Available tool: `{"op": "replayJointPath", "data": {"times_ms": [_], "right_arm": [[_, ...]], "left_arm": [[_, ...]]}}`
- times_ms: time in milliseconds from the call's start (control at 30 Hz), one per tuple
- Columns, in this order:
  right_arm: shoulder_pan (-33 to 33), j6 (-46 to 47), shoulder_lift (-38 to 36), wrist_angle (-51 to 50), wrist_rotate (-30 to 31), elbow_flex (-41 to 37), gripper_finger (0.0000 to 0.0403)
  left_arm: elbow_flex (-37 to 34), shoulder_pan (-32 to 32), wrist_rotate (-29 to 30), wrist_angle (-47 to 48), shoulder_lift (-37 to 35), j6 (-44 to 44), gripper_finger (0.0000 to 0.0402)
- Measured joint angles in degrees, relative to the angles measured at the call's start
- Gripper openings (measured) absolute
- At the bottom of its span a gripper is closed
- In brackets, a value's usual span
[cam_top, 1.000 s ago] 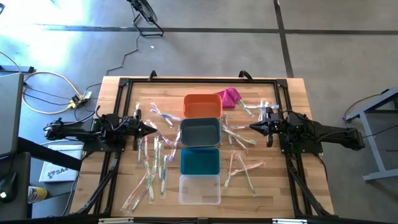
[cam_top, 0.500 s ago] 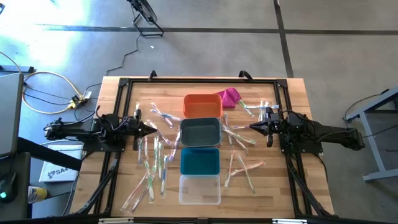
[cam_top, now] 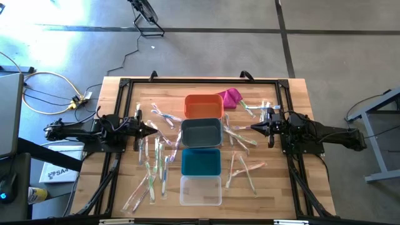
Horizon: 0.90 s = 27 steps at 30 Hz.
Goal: Pick & Place Toothbrushes
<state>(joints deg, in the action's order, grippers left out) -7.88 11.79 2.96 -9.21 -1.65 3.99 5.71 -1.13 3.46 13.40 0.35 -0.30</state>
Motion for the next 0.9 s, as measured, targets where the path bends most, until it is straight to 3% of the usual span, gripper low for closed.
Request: {"op": "replayJointPath", "data": {"times_ms": [833,900], "right_arm": [[0.01,0.01,0.00,0.03,-0.08,0.02,0.0011],[0.00,1.04,0.00,0.78,-3.61,-0.05,0.0011]], "left_arm": [[-0.01,-0.01,0.00,-0.01,0.01,0.01,0.0006],[0.00,0.00,-0.02,0.00,-0.01,0.01,0.0006]]}}
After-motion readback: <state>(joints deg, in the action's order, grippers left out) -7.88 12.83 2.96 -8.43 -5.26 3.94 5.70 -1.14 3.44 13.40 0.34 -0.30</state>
